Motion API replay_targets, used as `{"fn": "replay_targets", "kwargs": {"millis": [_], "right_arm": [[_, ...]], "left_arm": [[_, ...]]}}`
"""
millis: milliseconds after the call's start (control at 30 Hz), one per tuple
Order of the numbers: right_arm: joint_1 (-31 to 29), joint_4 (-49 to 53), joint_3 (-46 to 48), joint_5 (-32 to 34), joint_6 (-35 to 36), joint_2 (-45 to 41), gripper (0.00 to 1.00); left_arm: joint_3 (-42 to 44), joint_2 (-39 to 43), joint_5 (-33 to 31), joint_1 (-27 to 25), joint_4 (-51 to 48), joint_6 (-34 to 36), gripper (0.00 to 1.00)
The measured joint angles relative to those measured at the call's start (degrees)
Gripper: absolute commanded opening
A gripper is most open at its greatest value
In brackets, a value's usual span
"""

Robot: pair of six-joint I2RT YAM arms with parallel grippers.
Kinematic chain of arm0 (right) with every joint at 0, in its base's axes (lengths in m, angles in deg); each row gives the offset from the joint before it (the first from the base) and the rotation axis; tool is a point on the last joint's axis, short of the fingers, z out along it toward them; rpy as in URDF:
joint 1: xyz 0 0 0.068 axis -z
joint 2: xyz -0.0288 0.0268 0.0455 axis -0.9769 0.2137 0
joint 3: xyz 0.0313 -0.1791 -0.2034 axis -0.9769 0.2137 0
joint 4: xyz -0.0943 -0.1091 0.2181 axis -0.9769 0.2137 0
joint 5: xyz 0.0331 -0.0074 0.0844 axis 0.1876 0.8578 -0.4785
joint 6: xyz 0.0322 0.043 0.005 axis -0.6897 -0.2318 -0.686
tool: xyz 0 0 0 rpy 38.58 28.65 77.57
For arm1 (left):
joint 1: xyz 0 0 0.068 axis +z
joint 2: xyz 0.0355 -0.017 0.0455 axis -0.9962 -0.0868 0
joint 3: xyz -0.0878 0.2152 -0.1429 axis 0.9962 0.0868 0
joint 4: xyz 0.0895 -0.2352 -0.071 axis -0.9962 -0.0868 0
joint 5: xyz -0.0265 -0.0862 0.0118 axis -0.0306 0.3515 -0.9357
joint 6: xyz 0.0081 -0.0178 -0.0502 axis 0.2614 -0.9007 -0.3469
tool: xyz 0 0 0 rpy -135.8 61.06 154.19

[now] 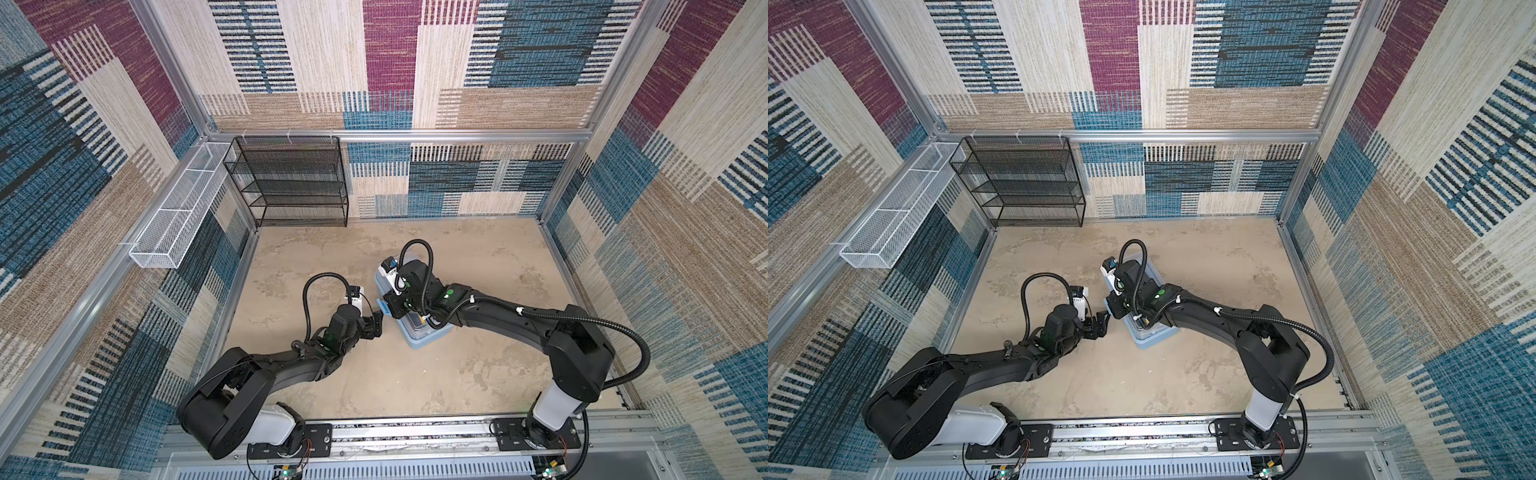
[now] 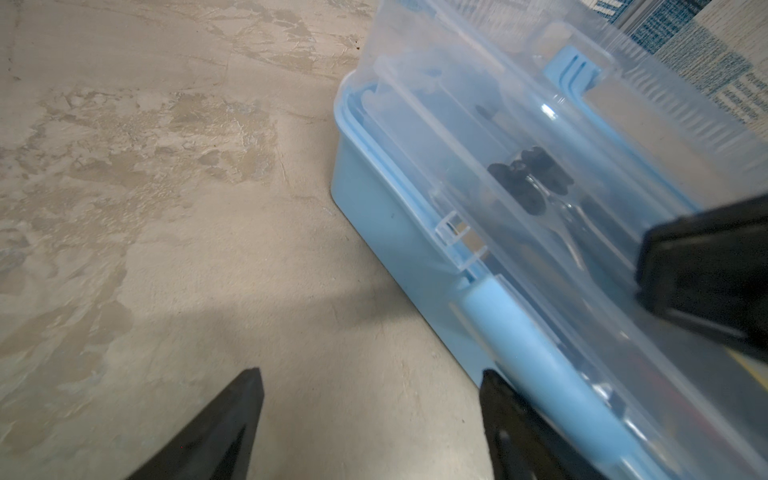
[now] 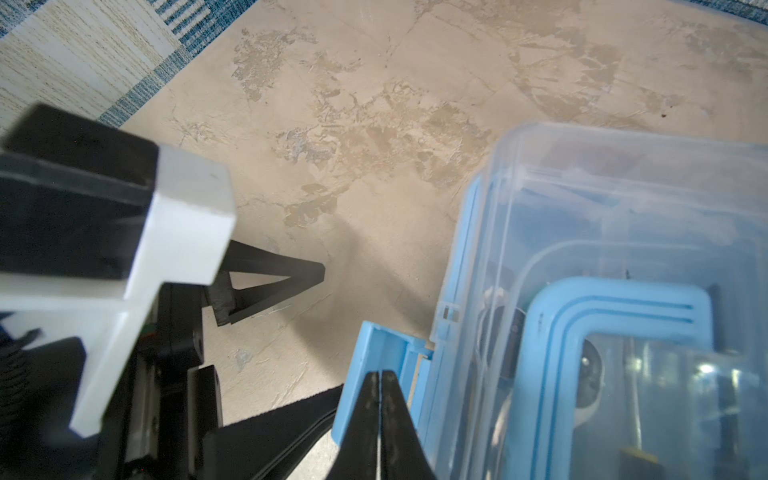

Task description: Pack the tool kit

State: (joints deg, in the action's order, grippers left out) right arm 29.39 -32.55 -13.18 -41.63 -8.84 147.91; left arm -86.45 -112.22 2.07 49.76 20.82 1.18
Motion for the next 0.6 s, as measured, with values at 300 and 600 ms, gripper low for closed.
{"fn": "replay_targets", "kwargs": {"millis": [300, 600], "right_arm": [[-0.37, 1.07, -1.11, -1.25, 0.66, 1.07, 0.11], [-0.52, 2.29, -2.19, -1.46, 0.85, 2.56, 0.11]], "left_arm": [[-0.33, -0.85, 1.09, 0.17, 0.85, -0.35, 0.84], [-0.33, -0.81, 1.20, 0.26, 1.25, -0.39, 0.84]]}}
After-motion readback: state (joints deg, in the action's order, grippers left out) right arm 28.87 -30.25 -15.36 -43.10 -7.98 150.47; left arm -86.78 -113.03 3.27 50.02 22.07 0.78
